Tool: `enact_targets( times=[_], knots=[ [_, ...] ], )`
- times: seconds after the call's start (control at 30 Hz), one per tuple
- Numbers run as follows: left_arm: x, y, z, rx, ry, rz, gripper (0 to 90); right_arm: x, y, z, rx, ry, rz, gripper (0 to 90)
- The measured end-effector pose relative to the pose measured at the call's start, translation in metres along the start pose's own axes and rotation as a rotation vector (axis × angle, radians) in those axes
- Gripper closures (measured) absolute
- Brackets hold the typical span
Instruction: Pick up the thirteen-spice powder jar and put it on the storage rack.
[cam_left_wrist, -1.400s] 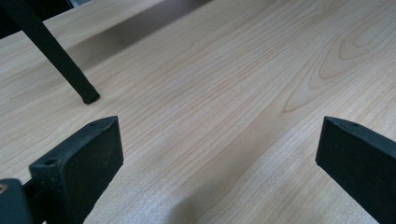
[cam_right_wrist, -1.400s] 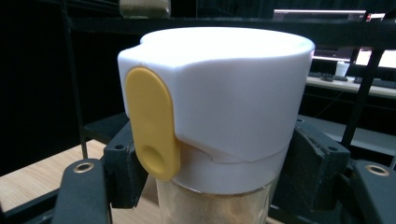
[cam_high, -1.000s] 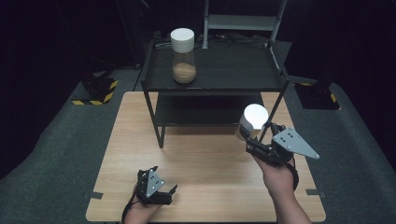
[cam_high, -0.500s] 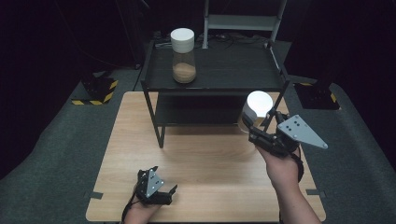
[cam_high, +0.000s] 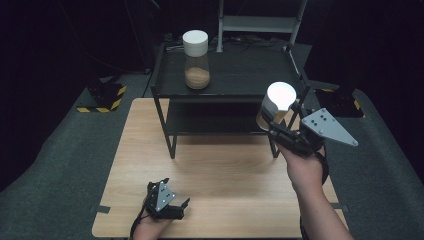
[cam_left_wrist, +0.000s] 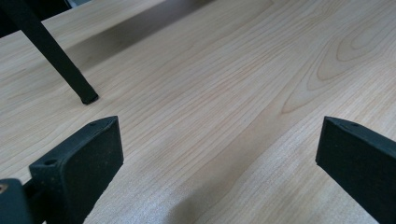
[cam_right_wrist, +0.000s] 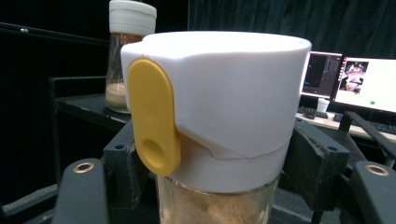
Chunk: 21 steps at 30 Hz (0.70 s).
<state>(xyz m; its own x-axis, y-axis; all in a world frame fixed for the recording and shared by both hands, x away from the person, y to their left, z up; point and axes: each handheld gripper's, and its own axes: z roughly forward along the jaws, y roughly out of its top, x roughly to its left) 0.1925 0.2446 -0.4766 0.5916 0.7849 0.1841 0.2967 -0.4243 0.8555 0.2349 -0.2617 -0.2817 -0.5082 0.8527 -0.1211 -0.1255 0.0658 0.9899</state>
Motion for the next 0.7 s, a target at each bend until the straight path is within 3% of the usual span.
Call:
enact_targets(
  times=[0.7],
  knots=[
    [0.002,-0.001,-0.001,-0.008,-0.007,-0.007,1.0,-0.003,0.034,0.029,-0.033,-0.020,-0.004,29.9]
  ],
)
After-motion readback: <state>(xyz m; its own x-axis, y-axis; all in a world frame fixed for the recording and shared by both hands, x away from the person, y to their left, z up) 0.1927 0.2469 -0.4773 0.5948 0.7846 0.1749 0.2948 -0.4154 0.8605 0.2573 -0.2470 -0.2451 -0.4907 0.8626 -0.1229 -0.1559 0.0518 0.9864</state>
